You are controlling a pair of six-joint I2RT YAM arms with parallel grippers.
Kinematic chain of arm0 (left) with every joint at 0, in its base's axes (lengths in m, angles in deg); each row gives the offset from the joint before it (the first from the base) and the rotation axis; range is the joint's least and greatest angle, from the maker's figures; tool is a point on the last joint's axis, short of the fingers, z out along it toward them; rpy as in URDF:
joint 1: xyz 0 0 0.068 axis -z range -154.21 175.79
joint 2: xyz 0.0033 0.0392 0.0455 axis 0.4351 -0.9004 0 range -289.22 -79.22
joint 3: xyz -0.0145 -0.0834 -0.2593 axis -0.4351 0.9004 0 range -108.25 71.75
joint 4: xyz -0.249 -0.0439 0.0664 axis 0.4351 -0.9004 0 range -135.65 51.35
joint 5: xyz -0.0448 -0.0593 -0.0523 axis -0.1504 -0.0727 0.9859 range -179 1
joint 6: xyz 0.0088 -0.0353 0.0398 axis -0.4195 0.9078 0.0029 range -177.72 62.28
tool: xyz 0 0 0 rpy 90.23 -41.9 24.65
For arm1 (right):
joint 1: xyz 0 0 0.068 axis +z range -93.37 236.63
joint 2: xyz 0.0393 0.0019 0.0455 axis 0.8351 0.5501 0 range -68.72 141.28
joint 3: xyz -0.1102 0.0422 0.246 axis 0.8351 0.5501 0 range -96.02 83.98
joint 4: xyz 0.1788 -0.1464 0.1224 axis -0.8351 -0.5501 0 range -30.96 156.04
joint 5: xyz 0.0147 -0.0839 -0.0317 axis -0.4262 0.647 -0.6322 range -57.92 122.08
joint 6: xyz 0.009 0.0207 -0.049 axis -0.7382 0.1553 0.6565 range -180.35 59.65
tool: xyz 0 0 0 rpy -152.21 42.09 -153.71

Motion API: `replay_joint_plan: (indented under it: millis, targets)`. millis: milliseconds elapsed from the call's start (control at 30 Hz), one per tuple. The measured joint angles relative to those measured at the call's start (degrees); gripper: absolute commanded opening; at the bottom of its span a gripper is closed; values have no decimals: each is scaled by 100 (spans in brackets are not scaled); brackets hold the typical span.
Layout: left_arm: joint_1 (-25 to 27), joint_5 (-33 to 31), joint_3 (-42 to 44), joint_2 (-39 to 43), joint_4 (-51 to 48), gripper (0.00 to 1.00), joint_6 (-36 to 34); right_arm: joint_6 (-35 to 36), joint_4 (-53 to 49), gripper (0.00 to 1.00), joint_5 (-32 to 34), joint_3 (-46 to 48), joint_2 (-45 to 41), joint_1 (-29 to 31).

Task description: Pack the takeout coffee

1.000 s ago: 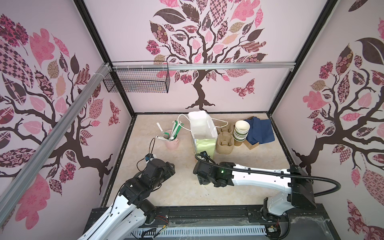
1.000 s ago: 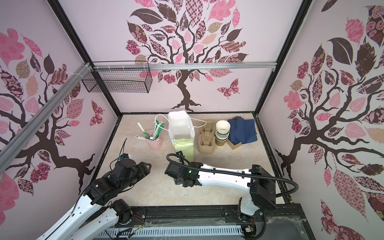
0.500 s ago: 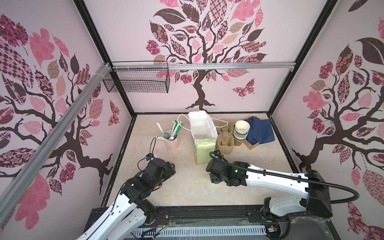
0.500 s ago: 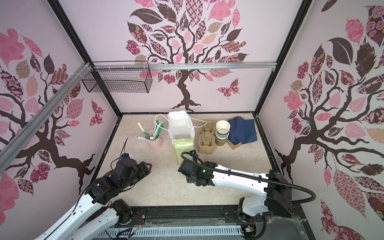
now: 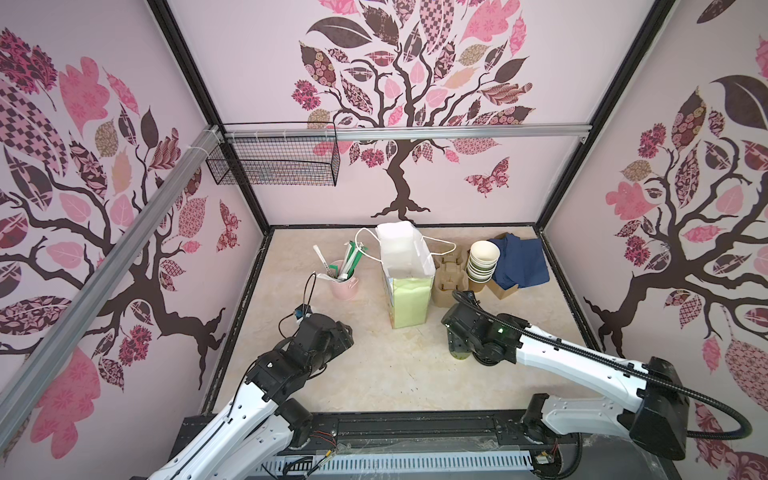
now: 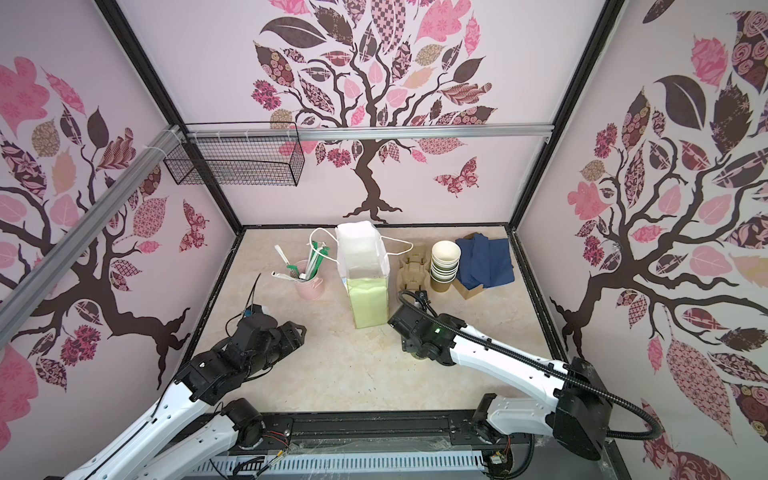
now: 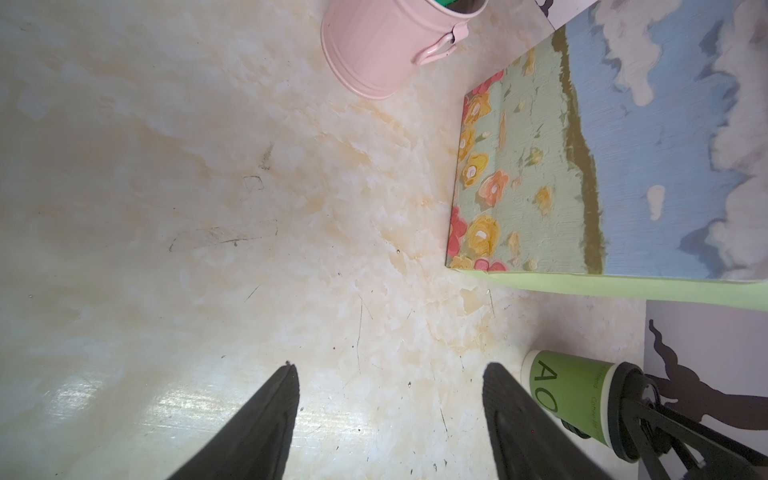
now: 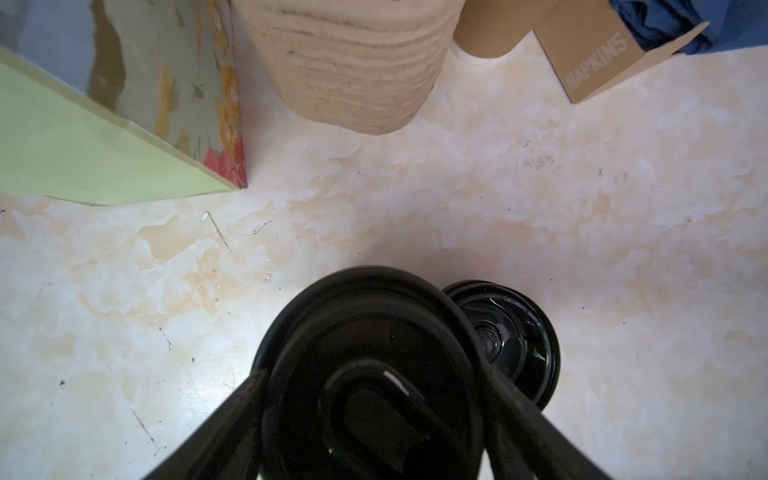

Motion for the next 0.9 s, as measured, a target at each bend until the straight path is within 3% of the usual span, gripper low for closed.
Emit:
replay_joint_plan:
  millis: [133,633,900]
  targets:
    - [0,-2,0,7,-2,74,-15,20,2,85,-2,0,0,-13]
    - [0,7,0,7,0,72,-52,28,-83,85,-103,-48,-4,-37]
    - [-4,514,0,-70,328,66,-450,9,-149,82,-160,-83,-4,-39]
